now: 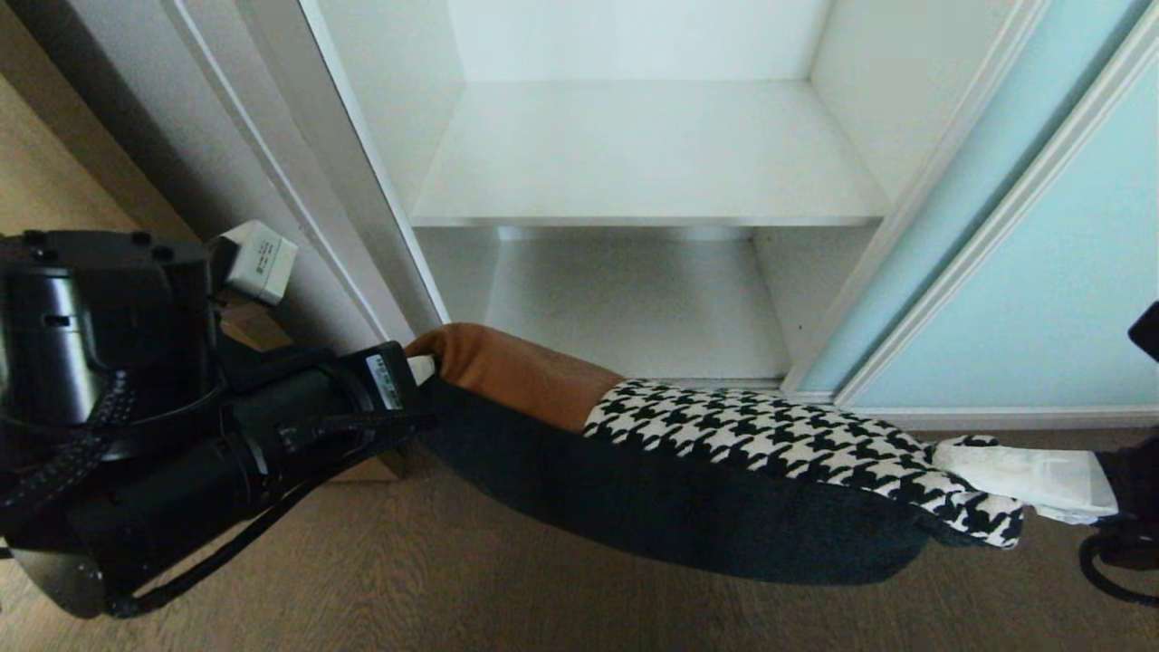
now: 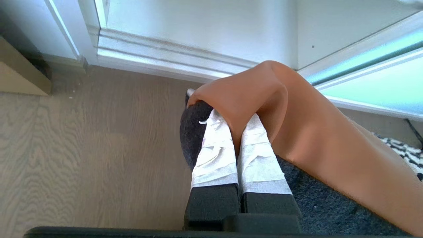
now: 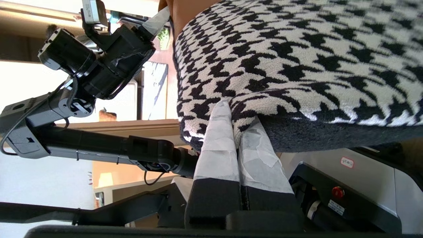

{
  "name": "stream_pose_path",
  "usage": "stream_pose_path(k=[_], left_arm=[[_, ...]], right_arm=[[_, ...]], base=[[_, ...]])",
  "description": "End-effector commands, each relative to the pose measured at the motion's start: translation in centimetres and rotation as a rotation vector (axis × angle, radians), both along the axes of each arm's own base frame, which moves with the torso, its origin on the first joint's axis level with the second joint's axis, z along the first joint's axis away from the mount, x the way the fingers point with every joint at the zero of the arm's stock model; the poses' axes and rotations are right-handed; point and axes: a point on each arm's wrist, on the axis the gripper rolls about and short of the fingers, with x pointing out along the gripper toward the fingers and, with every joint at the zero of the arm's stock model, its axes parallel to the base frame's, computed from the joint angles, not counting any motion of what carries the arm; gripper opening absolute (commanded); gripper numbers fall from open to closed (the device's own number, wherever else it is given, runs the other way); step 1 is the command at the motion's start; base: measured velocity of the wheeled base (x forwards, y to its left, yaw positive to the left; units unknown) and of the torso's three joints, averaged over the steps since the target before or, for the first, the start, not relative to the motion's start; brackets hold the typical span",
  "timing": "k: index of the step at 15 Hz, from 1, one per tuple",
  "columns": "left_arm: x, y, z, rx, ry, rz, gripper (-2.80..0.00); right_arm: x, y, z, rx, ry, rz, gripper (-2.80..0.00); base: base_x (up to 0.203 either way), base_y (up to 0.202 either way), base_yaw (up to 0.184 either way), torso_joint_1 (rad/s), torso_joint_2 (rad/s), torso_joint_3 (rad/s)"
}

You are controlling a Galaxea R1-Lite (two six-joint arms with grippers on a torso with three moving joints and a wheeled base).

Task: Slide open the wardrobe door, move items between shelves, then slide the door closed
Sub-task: Place the pillow on the higher shelf

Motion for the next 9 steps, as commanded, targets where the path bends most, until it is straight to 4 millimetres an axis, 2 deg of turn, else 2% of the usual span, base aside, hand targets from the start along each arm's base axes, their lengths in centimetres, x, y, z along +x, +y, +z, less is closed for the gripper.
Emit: stream_pose_path(k=[1,9], left_arm=[[0.18,-0.12,-0.24,0.002,0.006,0.004,-2.8],[0.2,-0.08,-0.39,0.003,0.011,0.008,-2.8]], right_arm=[[0.42,0.14,-0.27,-0.003,0.02,0.004,-2.8],[0.58,0.19,-0.33,-0.004,0.02,0.005,-2.8]], base=[[0.0,0.0,0.0,-0.002,0.0,0.206],[0.0,0.0,0.0,0.002,0.0,0.206]])
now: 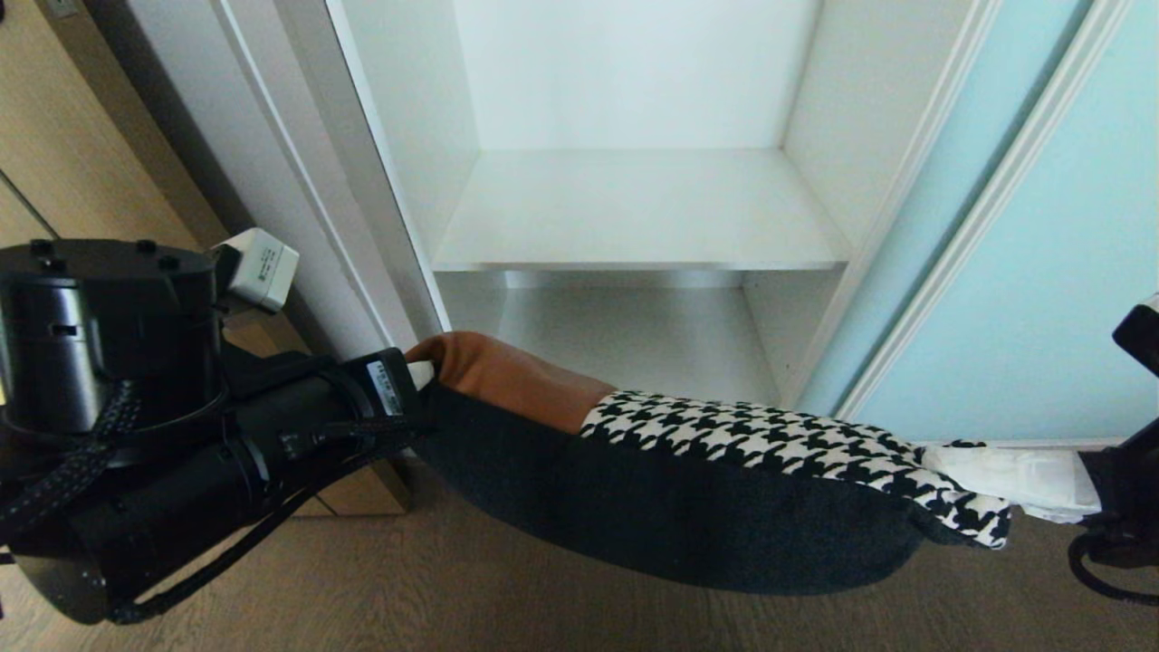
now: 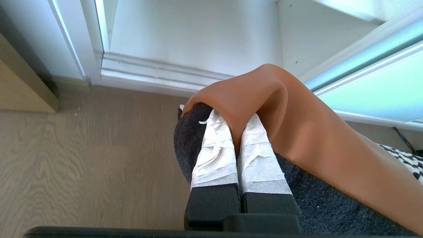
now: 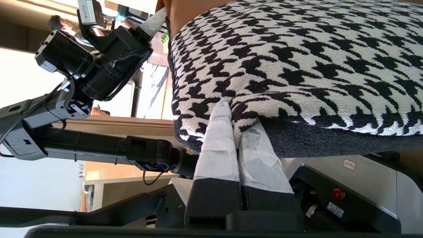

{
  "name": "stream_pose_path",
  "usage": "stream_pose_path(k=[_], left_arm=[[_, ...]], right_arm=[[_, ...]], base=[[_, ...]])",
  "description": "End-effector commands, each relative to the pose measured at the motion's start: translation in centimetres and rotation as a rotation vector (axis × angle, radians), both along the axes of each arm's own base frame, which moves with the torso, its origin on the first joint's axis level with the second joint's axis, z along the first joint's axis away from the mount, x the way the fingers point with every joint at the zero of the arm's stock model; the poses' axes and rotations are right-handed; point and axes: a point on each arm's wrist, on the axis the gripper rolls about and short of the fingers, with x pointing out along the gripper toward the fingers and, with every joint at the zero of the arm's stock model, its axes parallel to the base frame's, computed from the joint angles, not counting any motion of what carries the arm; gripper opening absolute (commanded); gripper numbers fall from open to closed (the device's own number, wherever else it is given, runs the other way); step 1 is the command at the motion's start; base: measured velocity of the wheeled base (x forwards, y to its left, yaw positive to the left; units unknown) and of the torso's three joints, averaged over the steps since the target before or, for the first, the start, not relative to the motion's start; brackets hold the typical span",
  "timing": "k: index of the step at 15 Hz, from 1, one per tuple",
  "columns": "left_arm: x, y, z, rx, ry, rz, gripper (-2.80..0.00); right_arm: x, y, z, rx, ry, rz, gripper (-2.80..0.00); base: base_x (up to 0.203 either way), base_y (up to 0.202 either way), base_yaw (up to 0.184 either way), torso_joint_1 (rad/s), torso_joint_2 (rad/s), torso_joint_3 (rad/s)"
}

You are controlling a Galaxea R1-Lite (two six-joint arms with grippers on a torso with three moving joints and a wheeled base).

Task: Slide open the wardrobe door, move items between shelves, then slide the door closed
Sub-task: Place the pillow on the higher shelf

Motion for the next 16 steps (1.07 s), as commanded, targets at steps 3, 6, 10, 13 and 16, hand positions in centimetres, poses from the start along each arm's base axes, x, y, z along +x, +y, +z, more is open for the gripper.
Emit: stream_pose_path(k=[3,6,10,13,16], left_arm=[[0.21,-0.15,-0.16,0.003,0.006,0.0,-2.8],[0.63,-0.38,-0.71,0.018,0.025,0.003,-2.8],[0.79,-0.35,-0.79,0.024,0.025,0.007,-2.8],[0.55,-0.14,-0.49,0.016,0.009,0.007,-2.8],[0.31,0.04,-0.16,0.009,-0.005,0.008,-2.8]], right_arm=[[0.22,0.08,-0.37,-0.002,0.02,0.003,-2.8],[0.27,0.1,-0.6,-0.005,0.028,0.004,-2.8],[0.24,0.09,-0.53,-0.004,0.025,0.003,-2.8],[0.23,0.09,-0.63,-0.006,0.029,0.003,-2.8],[0.18,0.07,-0.77,-0.007,0.031,0.004,-2.8]], base=[[0.0,0.0,0.0,0.001,0.0,0.198],[0.0,0.0,0.0,-0.001,0.0,0.202],[0.0,0.0,0.0,0.003,0.0,0.187],[0.0,0.0,0.0,0.002,0.0,0.053],[0.0,0.0,0.0,0.0,0.0,0.0]])
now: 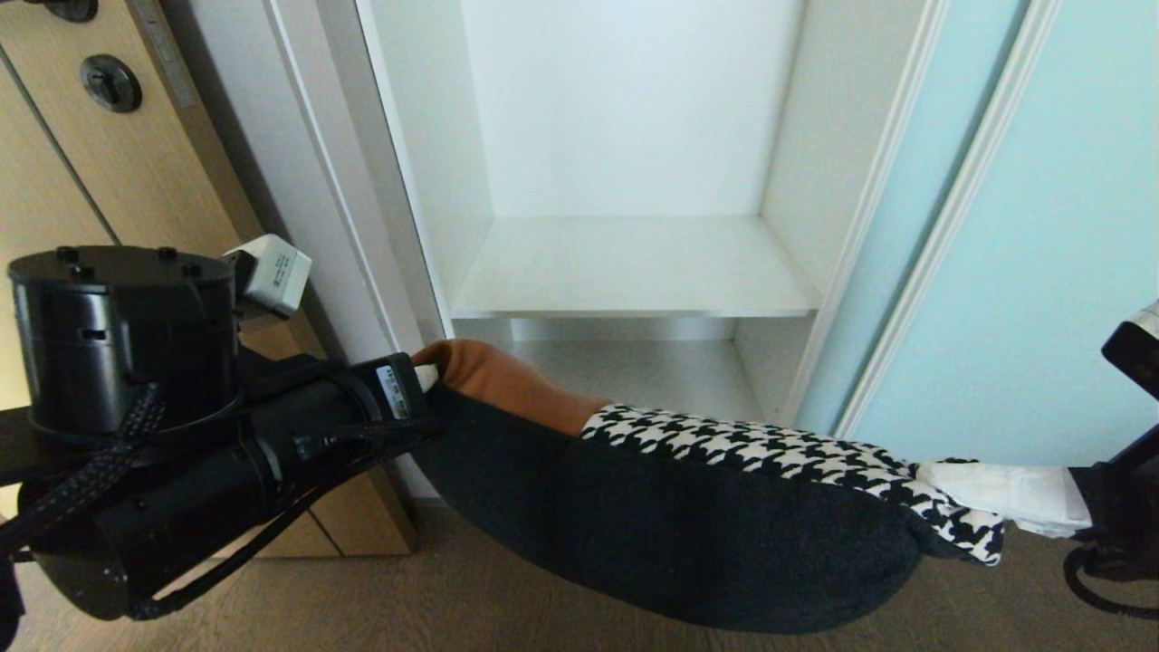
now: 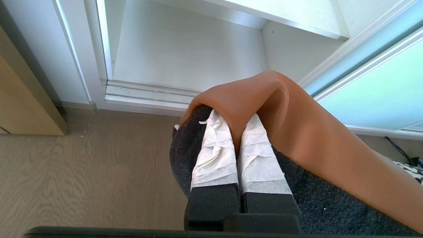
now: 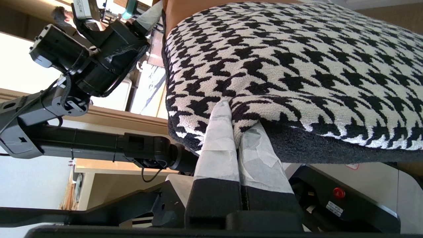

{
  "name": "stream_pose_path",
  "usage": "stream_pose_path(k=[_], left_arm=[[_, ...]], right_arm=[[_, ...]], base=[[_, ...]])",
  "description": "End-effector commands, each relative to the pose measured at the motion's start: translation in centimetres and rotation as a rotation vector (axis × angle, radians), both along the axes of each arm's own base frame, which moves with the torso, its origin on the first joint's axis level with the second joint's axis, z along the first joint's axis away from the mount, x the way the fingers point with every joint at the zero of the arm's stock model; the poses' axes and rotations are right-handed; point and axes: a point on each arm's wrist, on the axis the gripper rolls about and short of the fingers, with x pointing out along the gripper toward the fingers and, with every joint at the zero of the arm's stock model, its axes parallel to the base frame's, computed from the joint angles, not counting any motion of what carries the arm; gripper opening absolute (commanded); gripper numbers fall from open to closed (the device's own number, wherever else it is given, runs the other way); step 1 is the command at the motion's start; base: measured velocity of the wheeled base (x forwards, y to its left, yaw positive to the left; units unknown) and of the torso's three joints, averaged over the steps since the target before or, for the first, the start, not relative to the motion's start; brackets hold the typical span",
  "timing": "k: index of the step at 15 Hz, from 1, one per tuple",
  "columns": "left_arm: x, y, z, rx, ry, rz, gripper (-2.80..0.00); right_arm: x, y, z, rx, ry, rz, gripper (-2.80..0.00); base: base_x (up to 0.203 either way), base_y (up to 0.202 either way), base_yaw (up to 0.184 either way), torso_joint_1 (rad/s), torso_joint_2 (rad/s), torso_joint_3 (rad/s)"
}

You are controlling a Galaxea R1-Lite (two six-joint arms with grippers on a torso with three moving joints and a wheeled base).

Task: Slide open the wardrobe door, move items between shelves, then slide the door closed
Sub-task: Place the pillow on the higher shelf

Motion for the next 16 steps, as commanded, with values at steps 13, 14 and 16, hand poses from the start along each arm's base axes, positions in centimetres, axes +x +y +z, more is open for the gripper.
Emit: stream_pose_path(k=[13,14,16], left_arm=[[-0.75,0.56,1.31,-0.004,-0.054,-0.006,-2.8],[-0.77,0.54,1.31,-0.004,-0.054,-0.007,-2.8],[-0.78,0.58,1.14,0.001,-0.049,-0.006,-2.8]], right_arm=[[-0.65,-0.21,0.31,0.01,-0.022,0.003,-2.8],[-0.65,-0.22,0.27,0.01,-0.02,0.002,-2.8],[-0.65,-0.22,0.27,0.011,-0.019,0.002,-2.8]], base=[[0.0,0.0,0.0,0.0,0.0,0.0],[0.137,0.0,0.0,-0.001,0.0,0.013],[0.19,0.0,0.0,0.009,0.0,0.005]])
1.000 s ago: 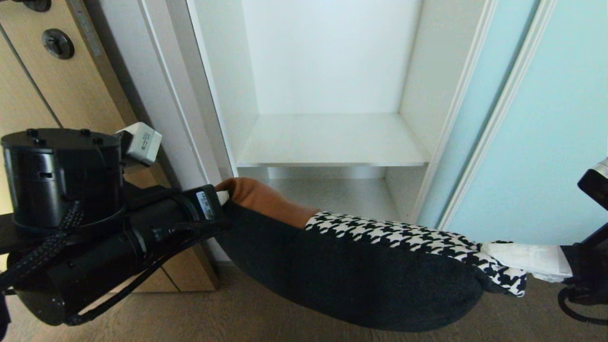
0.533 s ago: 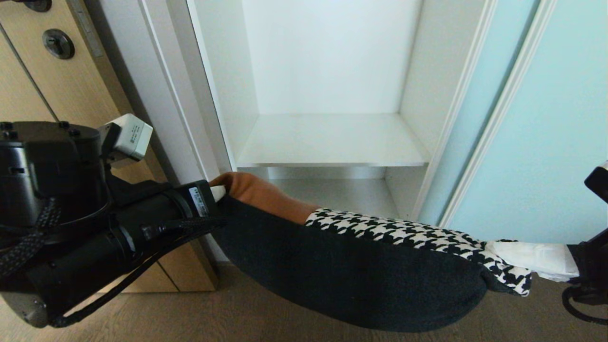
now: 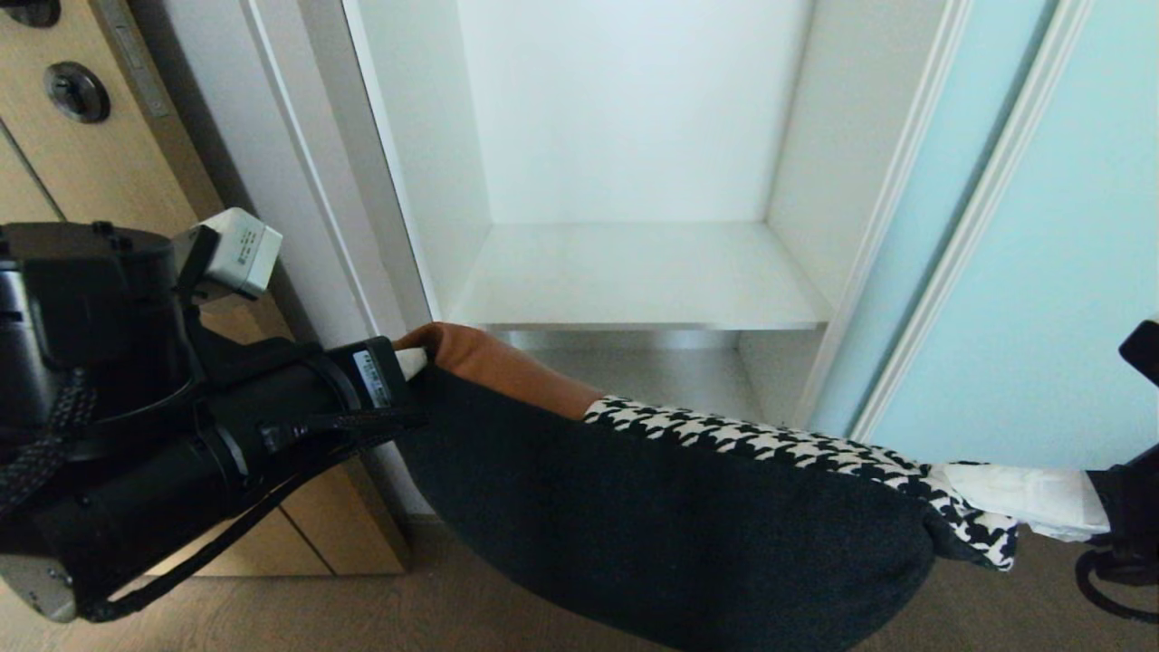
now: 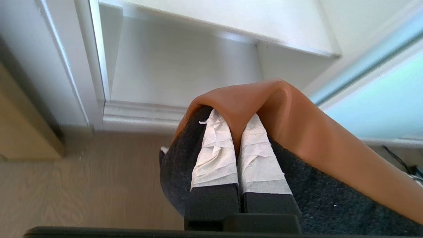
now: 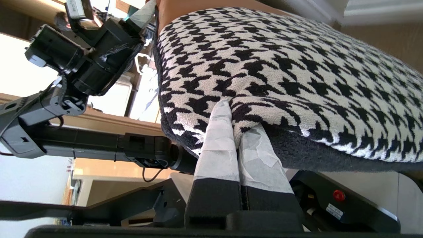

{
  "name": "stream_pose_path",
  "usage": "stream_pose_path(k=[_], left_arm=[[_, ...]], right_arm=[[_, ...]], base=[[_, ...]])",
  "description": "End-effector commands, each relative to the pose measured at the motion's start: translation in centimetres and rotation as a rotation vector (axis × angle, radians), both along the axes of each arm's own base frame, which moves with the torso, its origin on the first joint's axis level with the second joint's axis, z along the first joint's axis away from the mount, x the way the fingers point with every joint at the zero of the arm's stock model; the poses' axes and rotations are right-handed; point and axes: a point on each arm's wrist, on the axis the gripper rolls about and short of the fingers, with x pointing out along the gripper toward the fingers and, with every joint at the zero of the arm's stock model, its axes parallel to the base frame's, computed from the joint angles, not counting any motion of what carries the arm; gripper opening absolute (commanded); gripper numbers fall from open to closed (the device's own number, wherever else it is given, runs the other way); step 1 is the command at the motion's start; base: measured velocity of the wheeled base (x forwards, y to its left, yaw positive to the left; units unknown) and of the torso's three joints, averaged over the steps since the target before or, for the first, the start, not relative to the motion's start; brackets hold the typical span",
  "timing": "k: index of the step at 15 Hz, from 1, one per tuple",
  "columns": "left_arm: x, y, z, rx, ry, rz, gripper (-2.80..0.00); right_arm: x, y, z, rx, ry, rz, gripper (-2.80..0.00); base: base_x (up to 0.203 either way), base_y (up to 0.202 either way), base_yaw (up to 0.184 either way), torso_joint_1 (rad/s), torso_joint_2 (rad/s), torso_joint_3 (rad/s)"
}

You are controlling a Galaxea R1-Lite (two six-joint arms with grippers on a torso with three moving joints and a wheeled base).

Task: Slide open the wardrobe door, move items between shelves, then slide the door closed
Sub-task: Place the pillow on the higher shelf

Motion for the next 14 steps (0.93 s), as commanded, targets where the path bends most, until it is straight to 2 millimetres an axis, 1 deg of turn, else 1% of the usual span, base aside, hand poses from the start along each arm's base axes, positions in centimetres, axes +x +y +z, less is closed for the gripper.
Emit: stream_pose_path(k=[1,7,14], left_arm=[[0.0,0.0,-0.1,0.0,0.003,0.003,-2.8],[0.0,0.0,-0.3,0.003,0.006,0.005,-2.8],[0.1,-0.1,-1.1,0.021,0.034,0.0,-2.8]], right_arm=[[0.0,0.0,0.0,0.004,0.001,0.005,-2.8],[0.1,0.1,0.2,0.012,-0.017,0.004,-2.8],[0.6,0.2,0.0,0.006,-0.003,0.006,-2.8]], base=[[0.203,0.0,0.001,0.004,0.0,0.006],[0.196,0.0,0.001,0.002,0.0,0.002],[0.196,0.0,0.001,0.002,0.0,0.002]])
